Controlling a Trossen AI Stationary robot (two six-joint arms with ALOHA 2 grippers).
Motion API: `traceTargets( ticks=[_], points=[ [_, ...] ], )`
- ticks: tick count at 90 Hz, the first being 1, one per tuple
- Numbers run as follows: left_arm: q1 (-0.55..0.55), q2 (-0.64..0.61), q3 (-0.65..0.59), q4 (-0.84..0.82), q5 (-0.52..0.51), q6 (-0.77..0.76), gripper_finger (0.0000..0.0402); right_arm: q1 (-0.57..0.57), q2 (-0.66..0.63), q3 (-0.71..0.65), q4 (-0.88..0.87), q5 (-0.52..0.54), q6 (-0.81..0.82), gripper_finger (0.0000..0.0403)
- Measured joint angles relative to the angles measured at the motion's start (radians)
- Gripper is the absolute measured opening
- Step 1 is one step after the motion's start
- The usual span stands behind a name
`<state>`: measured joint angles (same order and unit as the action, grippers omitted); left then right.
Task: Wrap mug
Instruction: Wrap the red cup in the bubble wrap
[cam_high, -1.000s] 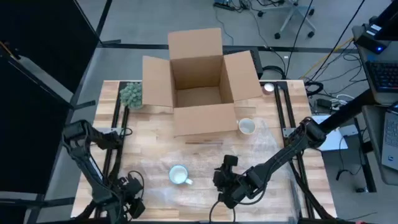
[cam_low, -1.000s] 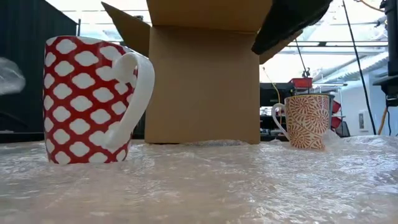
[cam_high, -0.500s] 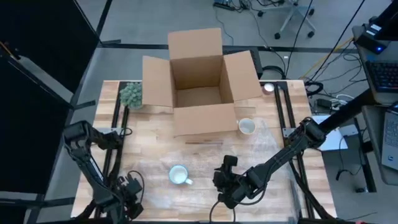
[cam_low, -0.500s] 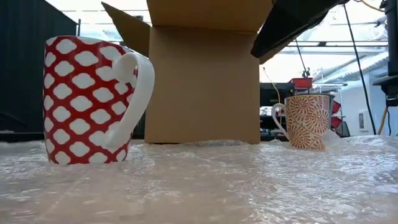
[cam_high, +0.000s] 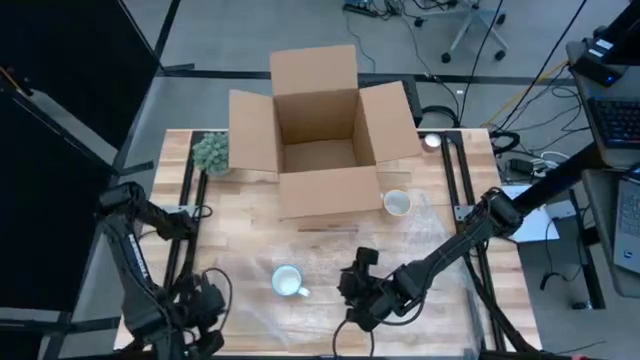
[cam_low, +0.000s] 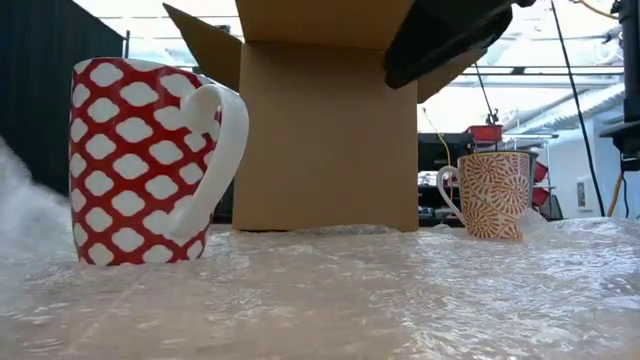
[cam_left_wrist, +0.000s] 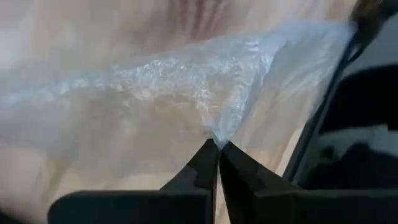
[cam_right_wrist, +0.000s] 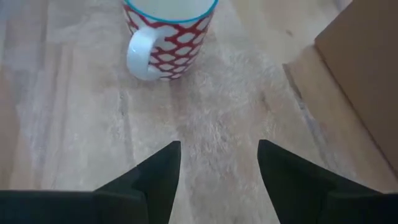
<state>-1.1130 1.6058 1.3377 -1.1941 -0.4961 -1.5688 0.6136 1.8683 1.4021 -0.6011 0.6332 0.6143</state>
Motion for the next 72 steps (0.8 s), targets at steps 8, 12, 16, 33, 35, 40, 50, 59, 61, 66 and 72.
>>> traceTargets(
  ticks=[8,12,16,33,35,40,50,59,61,66,72],
  points=[
    [0.060,-0.003,0.003,0.013,-0.038,0.103,0.0000,-0.001,0.000,0.000,0.006,0.000,-0.005,0.0199],
    [0.095,-0.003,0.002,0.014,-0.052,0.157,0.0000,-0.004,0.000,0.000,0.007,-0.001,-0.006,0.0199],
    [0.129,-0.003,-0.003,0.028,-0.070,0.213,0.0000,-0.005,0.000,0.000,0.007,-0.002,-0.006,0.0199],
    [0.276,-0.003,-0.005,0.211,-0.135,0.507,0.0000,-0.006,0.000,0.000,0.008,-0.002,-0.006,0.0199],
    [0.290,-0.003,-0.005,0.241,-0.137,0.543,0.0000,-0.006,0.000,0.000,0.008,-0.002,-0.006,0.0199],
    [0.324,-0.003,-0.005,0.311,-0.137,0.632,0.0000,-0.006,0.000,0.000,0.007,-0.002,-0.006,0.0199],
    [0.383,0.016,-0.005,0.428,-0.111,0.772,0.0000,-0.005,0.000,0.000,0.008,-0.002,-0.006,0.0199],
    [0.420,0.052,-0.006,0.456,-0.093,0.848,0.0000,-0.005,0.000,0.000,0.007,-0.002,-0.010,0.0199],
    [0.426,0.061,-0.006,0.461,-0.092,0.855,0.0000,-0.005,0.001,0.000,0.007,-0.002,-0.012,0.0199],
    [0.437,0.084,-0.006,0.464,-0.088,0.869,0.0000,-0.005,0.000,0.000,0.008,-0.002,-0.018,0.0199],
    [0.444,0.113,-0.006,0.482,-0.078,0.882,0.0000,-0.003,0.001,0.000,0.025,-0.004,-0.037,0.0199]
  ],
)
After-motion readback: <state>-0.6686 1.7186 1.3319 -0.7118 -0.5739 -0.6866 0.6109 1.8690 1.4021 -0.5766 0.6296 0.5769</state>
